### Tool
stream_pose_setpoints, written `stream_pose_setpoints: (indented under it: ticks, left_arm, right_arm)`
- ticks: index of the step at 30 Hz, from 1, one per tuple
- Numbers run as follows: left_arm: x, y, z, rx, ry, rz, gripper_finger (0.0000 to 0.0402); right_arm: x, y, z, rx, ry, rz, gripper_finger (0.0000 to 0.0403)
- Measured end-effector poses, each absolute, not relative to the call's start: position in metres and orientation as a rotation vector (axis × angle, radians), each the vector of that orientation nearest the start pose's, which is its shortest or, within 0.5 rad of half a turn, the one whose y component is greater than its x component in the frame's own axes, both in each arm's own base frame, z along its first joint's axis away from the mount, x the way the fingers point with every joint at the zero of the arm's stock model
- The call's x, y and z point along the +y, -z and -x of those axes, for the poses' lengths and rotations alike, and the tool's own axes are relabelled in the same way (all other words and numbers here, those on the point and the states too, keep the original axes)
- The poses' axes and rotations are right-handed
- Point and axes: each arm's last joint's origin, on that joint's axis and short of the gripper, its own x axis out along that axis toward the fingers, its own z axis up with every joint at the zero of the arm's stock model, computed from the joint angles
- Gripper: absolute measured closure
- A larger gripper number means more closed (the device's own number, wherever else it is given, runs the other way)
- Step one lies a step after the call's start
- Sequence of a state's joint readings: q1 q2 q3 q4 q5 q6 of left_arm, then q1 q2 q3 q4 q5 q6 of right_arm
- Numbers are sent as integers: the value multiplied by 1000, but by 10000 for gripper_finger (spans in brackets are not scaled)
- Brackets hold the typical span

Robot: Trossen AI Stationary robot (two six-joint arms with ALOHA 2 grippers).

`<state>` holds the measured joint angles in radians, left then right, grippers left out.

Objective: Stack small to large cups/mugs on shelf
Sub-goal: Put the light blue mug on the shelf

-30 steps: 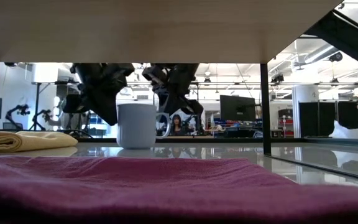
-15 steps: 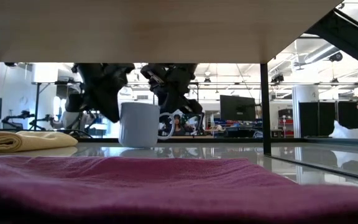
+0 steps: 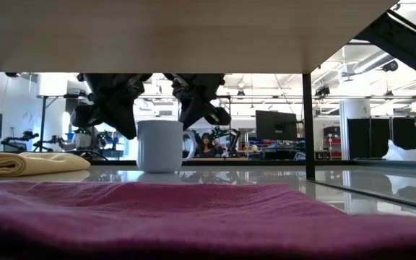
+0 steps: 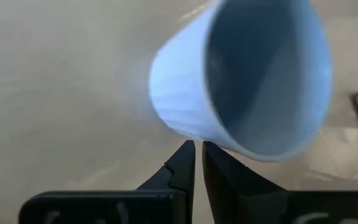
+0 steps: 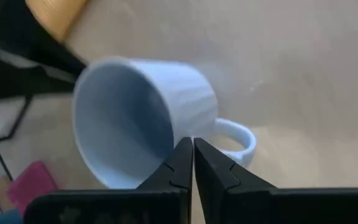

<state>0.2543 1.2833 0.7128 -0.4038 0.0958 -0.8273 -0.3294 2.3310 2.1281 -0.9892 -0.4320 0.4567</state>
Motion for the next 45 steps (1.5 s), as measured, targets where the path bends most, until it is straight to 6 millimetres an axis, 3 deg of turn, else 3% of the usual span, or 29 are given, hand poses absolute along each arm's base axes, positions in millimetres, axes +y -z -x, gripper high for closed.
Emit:
stream_pose_setpoints:
  ticks: [14,24,31,39,45]
  left_arm:
    - [75,-190,-234,812,-589,848,385]
    - [71,-184,-223,935,-611,827,385]
    - [63,-196,-220,885,-582,860,385]
    - [39,-203,-223,832,-535,907,385]
    - [37,-194,-232,779,-528,909,385]
  right_arm:
    - [-133,-214,-461,1232,80,-808,394]
    - [-133,-222,-462,1205,49,-777,394]
    - [-133,-237,-465,1155,29,-744,394]
    - [-151,-236,-460,1149,89,-715,394]
    - [-167,-230,-452,1150,54,-784,394]
